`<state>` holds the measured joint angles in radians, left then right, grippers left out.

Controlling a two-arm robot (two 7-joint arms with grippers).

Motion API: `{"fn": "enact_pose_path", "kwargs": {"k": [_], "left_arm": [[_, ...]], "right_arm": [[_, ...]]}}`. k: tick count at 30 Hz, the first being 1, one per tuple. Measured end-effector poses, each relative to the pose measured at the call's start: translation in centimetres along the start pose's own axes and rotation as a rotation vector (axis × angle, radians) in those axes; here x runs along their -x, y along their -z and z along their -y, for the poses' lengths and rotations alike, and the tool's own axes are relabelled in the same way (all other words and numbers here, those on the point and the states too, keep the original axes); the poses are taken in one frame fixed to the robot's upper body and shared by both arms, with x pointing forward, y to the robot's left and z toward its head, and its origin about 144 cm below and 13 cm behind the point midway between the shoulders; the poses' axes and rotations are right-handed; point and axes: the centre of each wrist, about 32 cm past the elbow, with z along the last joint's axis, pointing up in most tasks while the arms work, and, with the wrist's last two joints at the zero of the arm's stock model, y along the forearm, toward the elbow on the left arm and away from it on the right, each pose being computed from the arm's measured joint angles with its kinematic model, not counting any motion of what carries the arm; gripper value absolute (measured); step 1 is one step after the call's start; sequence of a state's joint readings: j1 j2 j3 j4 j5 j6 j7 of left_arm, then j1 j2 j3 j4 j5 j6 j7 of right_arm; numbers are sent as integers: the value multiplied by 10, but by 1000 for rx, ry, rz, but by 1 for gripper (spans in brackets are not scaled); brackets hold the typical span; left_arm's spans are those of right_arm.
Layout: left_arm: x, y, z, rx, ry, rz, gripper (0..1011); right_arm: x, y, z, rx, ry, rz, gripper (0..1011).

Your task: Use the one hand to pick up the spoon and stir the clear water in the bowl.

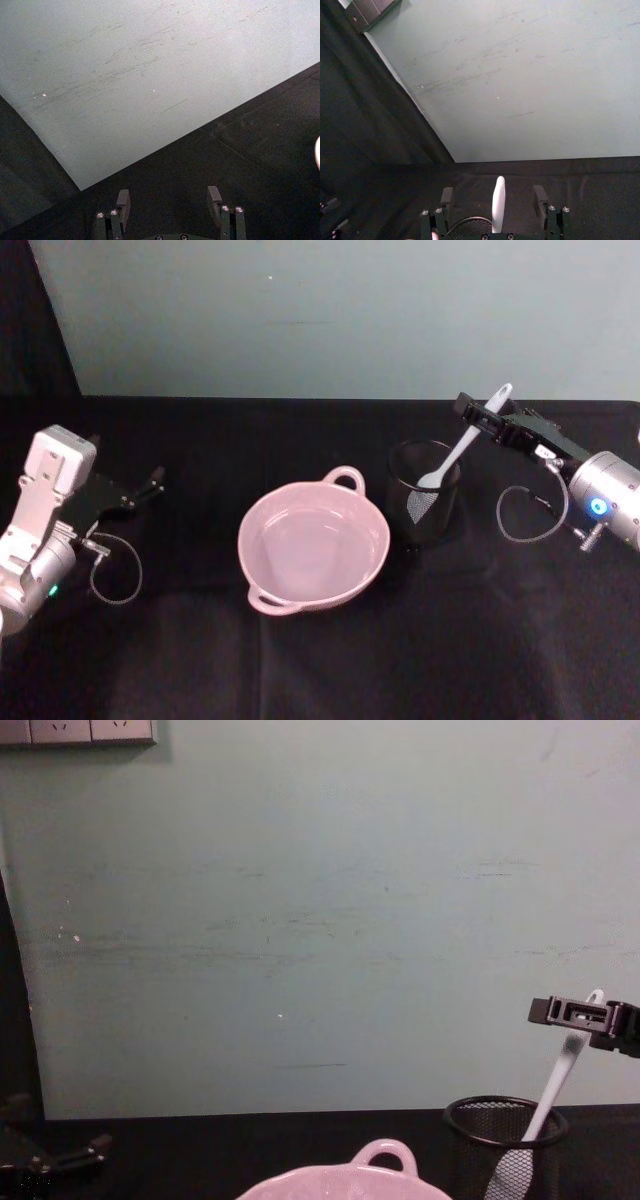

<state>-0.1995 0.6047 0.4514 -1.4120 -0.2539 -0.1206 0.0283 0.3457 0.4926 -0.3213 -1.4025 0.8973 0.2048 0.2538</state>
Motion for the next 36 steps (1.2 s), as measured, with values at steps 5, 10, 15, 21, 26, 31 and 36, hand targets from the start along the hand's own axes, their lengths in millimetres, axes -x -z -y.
{"fn": "enact_pose_path", "kwargs": {"k": [5,10,15,21,26,31,36], "left_arm": [[0,0,0,0,0,0,1011],[0,0,0,0,0,0,1011],[0,0,0,0,0,0,1011],[0,0,0,0,0,0,1011],[0,0,0,0,0,0,1011],[0,0,0,0,0,0,1011],[0,0,0,0,0,0,1011]], "right_arm": [[0,0,0,0,0,0,1004],[0,0,0,0,0,1,967],[0,0,0,0,0,1,863],[0,0,0,0,1,1,682],[0,0,0,0,1,1,520],[0,0,0,0,1,1,378],[0,0,0,0,1,1,197]]}}
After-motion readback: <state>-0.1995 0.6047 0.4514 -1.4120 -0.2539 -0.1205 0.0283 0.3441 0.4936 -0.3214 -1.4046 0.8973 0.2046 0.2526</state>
